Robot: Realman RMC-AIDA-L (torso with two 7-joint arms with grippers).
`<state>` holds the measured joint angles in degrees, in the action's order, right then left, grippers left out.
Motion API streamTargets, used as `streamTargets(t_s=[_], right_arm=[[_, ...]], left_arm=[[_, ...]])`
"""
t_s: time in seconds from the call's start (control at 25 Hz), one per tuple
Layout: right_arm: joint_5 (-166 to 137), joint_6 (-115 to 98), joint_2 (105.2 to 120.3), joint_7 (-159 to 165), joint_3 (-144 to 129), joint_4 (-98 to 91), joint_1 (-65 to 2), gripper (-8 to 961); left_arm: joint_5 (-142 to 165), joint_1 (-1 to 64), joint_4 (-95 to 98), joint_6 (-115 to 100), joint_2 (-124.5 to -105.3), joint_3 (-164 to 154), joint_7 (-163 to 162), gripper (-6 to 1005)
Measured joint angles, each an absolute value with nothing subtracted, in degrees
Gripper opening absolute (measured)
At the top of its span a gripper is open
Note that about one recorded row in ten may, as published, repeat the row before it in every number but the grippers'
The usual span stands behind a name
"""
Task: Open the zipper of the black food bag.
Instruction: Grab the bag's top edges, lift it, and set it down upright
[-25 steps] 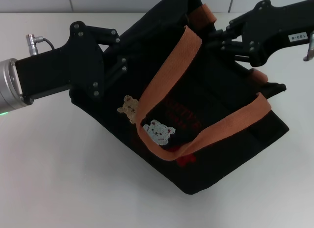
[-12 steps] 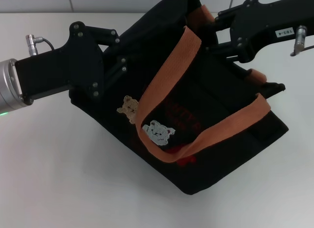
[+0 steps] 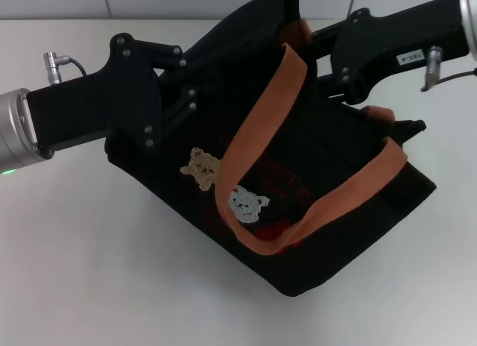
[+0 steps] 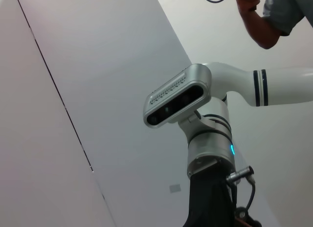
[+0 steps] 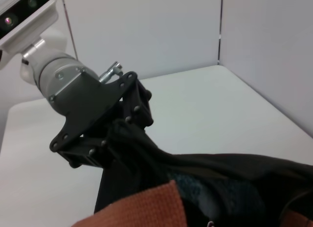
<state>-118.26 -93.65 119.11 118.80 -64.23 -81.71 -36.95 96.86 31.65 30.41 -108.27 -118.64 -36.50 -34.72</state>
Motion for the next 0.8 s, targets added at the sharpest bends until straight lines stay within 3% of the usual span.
streamTargets(t_s=[0.32,0.52,0.8], right_arm=[[-122.83,-90.25,119.26,118.71,-68.51,-81.75,-37.7,507],[-122.07,-90.17,119.27,117.48,-68.57,-82.49,-37.47,253],[-121.27,-89.89,119.43,115.52,-68.78,-84.16,-36.06,130]], left_arm=[[96.87,31.94,30.41,-108.25,-118.66,-36.57,-34.72,114],[96.85,32.07,30.41,-108.24,-118.65,-36.56,-34.72,114],[96.84,32.09,30.41,-108.25,-118.66,-36.56,-34.72,114]])
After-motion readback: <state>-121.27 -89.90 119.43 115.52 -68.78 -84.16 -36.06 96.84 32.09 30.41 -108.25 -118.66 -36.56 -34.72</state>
